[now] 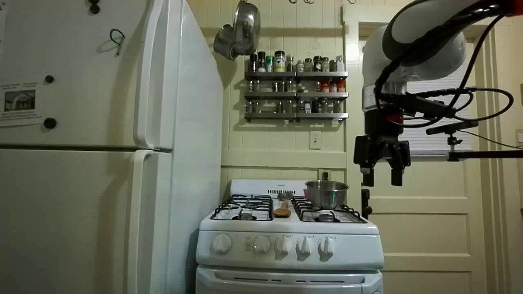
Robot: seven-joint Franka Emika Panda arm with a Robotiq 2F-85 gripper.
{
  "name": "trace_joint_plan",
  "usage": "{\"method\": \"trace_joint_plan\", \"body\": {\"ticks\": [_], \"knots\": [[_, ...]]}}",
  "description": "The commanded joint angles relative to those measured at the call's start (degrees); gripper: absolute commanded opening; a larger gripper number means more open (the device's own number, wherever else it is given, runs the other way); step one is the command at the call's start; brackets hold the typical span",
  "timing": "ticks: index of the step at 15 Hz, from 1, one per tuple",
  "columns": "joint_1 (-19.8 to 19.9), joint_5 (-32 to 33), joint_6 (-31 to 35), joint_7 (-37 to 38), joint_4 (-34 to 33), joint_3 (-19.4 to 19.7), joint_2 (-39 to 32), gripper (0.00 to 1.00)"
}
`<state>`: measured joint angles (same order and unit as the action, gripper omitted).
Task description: Move the silver bowl to the left
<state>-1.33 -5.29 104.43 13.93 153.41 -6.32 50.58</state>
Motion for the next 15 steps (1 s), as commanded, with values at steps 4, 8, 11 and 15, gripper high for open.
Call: {"method": "trace_joint_plan", "body": {"ticks": [4, 8, 11, 15], "knots": [[0.3, -0.2, -0.1, -0.2, -0.1, -0.2, 0.0, 1.00], [2.5, 5.4, 1.1, -4.4, -1.4, 1.4, -2.7, 1.00], [7.6, 16.0, 4.5, -5.3, -5.2, 2.5, -8.2, 1.00], [11.0, 24.2, 18.3, -5.3, -9.8, 5.0, -16.5, 1.00]]}}
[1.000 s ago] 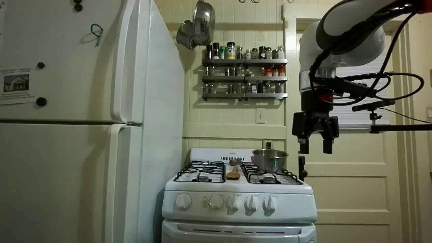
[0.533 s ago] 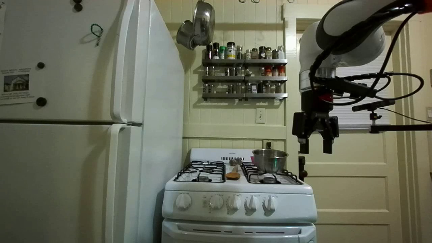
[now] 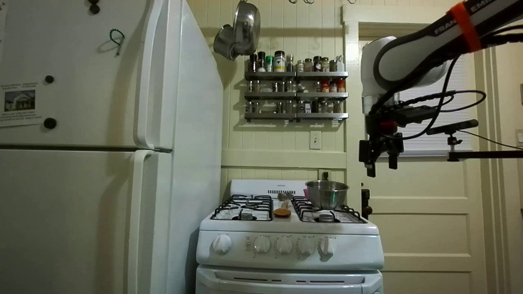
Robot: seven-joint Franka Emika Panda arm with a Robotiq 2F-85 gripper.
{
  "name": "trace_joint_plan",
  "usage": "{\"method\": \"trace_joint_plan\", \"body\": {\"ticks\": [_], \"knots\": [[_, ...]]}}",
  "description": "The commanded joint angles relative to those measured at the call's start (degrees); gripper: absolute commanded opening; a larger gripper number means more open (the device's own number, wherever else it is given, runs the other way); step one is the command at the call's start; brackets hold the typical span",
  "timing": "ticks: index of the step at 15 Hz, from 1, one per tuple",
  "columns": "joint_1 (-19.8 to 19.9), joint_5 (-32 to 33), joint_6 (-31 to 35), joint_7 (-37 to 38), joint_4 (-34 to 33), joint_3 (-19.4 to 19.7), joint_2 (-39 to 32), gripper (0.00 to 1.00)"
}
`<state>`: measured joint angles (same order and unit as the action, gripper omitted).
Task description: Move the silver bowl to the left
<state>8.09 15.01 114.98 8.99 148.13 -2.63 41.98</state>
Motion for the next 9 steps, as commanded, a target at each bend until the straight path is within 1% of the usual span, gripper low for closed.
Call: {"method": "trace_joint_plan", "body": {"ticks": [1, 3, 6, 7, 9], "knots": [[1.4, 3.6, 12.3, -0.6, -5.8, 2.2, -10.5, 1.00], [0.9, 2.3, 21.2, -1.5, -8.2, 3.5, -15.9, 1.00], [0.0, -0.6, 31.2, -4.1, -12.3, 5.4, -23.9, 1.00], [1.3, 1.2, 27.6, -2.3, -8.6, 3.9, -18.2, 1.00], [1.3, 1.2, 28.7, -2.5, -9.8, 4.2, -20.8, 1.00]]}}
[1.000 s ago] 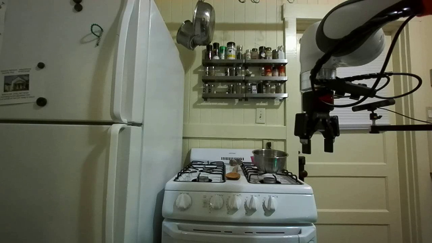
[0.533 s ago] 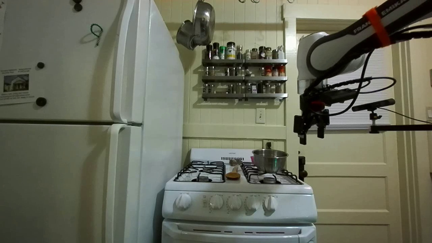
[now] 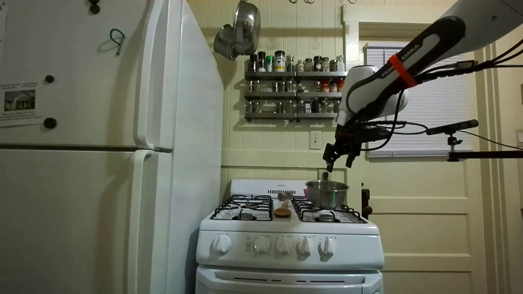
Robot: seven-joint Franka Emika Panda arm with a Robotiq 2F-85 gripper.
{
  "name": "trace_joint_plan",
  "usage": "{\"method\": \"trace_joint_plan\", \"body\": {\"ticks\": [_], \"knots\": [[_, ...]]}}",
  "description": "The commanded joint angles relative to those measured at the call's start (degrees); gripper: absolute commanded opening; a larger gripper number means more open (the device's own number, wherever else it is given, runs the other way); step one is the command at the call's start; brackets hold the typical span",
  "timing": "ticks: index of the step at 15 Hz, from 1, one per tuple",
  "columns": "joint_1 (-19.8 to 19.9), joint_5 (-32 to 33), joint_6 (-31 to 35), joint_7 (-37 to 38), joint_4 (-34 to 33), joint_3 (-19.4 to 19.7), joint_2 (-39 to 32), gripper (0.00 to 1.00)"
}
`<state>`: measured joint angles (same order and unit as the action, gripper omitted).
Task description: Move the silver bowl to the left
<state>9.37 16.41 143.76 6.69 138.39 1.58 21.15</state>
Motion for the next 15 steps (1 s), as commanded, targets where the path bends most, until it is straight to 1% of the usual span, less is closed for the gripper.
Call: {"method": "trace_joint_plan", "body": {"ticks": [1, 6, 7, 8, 9, 11, 15], "knots": [[0.1, -0.2, -0.1, -0.2, -0.1, -0.1, 0.1, 1.00], [0.1, -0.2, -0.2, -0.2, 0.1, -0.2, 1.4, 1.00], [0.5, 0.8, 0.7, -0.1, -1.4, -0.4, -0.8, 1.00], [-0.4, -0.7, 0.9, -1.1, -2.5, 0.2, -2.2, 1.00], [-0.5, -0.3, 1.2, -1.1, -3.9, -0.1, -4.2, 1.00], [-1.8, -2.1, 0.9, -2.7, -6.5, 0.4, -7.1, 1.00], [-2.3, -2.0, 0.4, -3.8, -11.8, 0.8, -13.5, 1.00]]}}
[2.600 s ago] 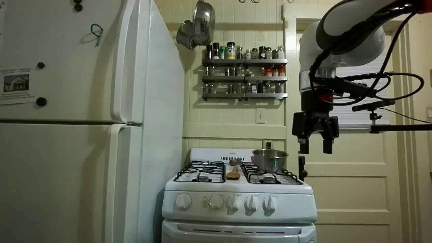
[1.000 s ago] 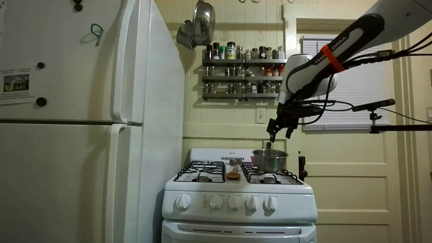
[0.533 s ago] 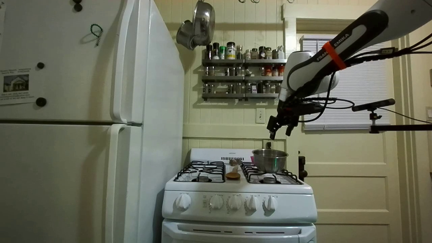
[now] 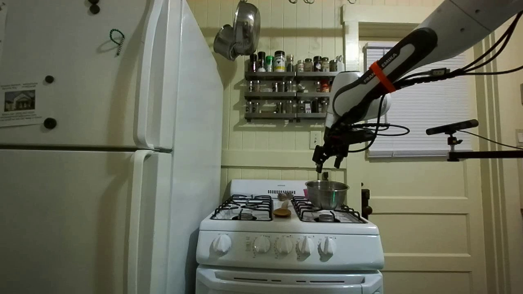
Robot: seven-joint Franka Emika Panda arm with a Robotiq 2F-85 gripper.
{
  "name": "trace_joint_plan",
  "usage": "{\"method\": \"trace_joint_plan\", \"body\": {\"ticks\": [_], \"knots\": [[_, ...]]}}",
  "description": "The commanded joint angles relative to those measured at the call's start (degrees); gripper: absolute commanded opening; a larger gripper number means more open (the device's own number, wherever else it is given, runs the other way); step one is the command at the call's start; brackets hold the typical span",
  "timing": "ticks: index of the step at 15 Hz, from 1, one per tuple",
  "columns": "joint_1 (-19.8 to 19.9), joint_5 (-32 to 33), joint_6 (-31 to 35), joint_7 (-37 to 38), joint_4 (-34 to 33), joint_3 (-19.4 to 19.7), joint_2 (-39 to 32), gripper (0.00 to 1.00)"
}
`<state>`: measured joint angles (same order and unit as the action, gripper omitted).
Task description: Move the silver bowl to the left
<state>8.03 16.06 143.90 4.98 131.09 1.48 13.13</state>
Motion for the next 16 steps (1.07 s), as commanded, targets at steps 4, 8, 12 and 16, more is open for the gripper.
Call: {"method": "trace_joint_plan", "body": {"ticks": [4, 8, 12, 16], "knots": [[-1.8, -6.7, 1.4, -4.3, -8.2, 1.7, -11.2, 1.00], [-2.6, -10.3, 0.7, -7.5, -11.9, 1.2, -15.7, 1.00], [-2.7, -8.2, -0.9, -5.0, -14.8, 1.6, -19.4, 1.00], [-2.9, -8.1, -0.7, -5.4, -16.3, 1.8, -22.1, 0.90]]}}
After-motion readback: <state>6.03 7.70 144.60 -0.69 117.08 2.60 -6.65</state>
